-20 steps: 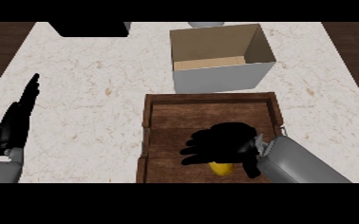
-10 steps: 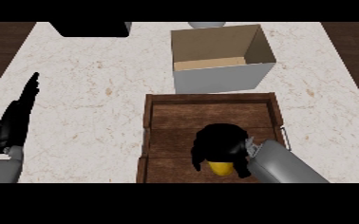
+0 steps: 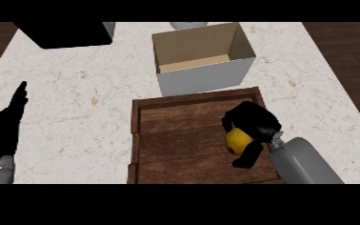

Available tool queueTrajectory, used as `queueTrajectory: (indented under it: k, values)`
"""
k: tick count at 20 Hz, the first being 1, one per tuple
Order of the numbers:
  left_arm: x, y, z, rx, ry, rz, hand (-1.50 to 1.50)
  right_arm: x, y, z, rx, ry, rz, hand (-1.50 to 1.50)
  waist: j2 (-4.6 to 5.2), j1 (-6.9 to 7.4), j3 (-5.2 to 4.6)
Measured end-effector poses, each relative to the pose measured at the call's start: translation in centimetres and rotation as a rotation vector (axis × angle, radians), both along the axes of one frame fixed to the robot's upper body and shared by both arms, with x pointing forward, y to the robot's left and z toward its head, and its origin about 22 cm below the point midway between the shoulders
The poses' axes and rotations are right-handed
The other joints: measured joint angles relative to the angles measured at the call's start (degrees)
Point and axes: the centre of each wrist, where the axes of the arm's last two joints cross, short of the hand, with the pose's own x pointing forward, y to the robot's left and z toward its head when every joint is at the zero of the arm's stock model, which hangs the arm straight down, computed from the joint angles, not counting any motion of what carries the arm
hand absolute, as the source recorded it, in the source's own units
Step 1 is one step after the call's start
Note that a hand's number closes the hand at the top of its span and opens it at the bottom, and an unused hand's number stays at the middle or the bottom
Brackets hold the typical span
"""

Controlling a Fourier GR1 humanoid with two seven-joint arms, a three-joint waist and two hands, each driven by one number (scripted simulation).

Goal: Pick the lemon from the tray and place it in the cardboard box

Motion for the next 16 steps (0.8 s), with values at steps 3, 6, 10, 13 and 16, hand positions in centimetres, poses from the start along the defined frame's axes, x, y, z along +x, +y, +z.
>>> queueTrajectory:
  k: [3,6,10,13,16]
  values:
    - [-0.9,1.0,-0.3,0.006,0.013,0.044,0.0,0.0,-3.7,-0.1,0.029,-0.045,-0.363,1.5,-0.86,-2.28,-0.11]
    - [-1.4,1.3,-0.5,0.007,0.02,0.058,0.0,-0.7,-6.8,-0.3,-0.01,-0.12,-0.69,1.5,-0.82,-2.67,-0.08]
    - [-1.5,1.2,-0.5,0.01,0.015,0.043,0.0,-2.4,-7.3,1.0,-0.046,-0.258,-0.975,1.5,-0.53,-1.47,-0.09]
    - [-1.3,0.8,-0.1,0.006,0.007,0.014,0.0,-3.5,-6.4,3.8,-0.021,-0.41,-1.084,1.5,-0.29,0.11,-0.04]
    - [-1.0,0.1,-0.2,0.004,0.004,-0.014,0.0,-5.0,-4.7,7.3,0.008,-0.551,-1.103,1.5,0.07,1.67,-0.01]
